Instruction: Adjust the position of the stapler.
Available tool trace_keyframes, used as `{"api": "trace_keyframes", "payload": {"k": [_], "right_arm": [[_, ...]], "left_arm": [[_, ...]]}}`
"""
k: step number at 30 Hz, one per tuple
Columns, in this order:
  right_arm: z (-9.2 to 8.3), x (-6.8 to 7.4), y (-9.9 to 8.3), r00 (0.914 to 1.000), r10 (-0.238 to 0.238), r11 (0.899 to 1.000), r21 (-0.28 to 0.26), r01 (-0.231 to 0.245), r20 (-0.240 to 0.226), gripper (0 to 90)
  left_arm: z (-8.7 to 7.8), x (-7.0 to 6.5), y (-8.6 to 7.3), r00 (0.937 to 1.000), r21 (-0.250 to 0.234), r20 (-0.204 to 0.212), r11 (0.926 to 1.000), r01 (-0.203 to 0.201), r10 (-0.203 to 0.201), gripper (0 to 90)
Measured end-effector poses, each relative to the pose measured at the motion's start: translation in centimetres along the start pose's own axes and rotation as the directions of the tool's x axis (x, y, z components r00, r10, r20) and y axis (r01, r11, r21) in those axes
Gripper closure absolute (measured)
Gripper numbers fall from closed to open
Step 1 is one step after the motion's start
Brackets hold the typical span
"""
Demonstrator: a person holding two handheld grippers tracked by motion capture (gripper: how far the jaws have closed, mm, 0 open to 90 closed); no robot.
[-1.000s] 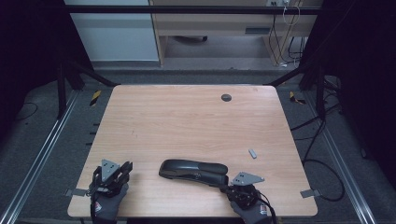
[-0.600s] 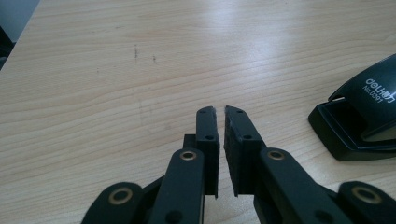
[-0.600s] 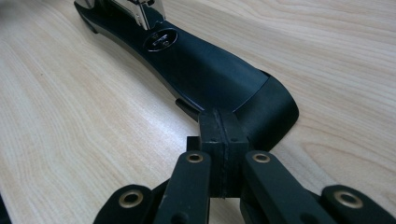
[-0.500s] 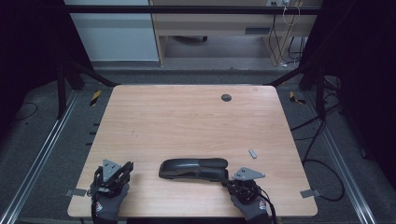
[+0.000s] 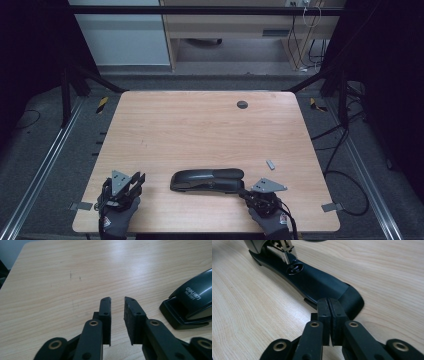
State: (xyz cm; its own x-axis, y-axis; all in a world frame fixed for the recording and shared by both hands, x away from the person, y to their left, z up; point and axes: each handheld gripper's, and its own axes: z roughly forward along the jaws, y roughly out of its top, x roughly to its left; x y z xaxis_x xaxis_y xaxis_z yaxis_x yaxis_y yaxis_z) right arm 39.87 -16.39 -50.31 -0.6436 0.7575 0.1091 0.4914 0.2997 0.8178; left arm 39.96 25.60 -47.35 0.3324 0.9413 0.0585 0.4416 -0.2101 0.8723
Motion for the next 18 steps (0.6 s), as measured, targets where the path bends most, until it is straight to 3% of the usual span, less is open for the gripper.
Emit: {"api": "trace_keyframes", "payload": {"k": [8,18], "right_arm": [[-0.8,-1.1,0.1,0.9989,0.014,0.999,-0.030,-0.013,0.045,78.4],[-1.3,-2.5,0.1,0.9924,0.031,0.998,-0.054,-0.025,0.119,63.2]], "left_arm": [[-0.4,-1.7,1.6,0.9970,-0.017,0.052,0.9983,-0.056,0.057,61.2],[-1.3,-3.1,3.9,0.9859,-0.053,0.102,0.9903,-0.128,0.133,48.5]]}}
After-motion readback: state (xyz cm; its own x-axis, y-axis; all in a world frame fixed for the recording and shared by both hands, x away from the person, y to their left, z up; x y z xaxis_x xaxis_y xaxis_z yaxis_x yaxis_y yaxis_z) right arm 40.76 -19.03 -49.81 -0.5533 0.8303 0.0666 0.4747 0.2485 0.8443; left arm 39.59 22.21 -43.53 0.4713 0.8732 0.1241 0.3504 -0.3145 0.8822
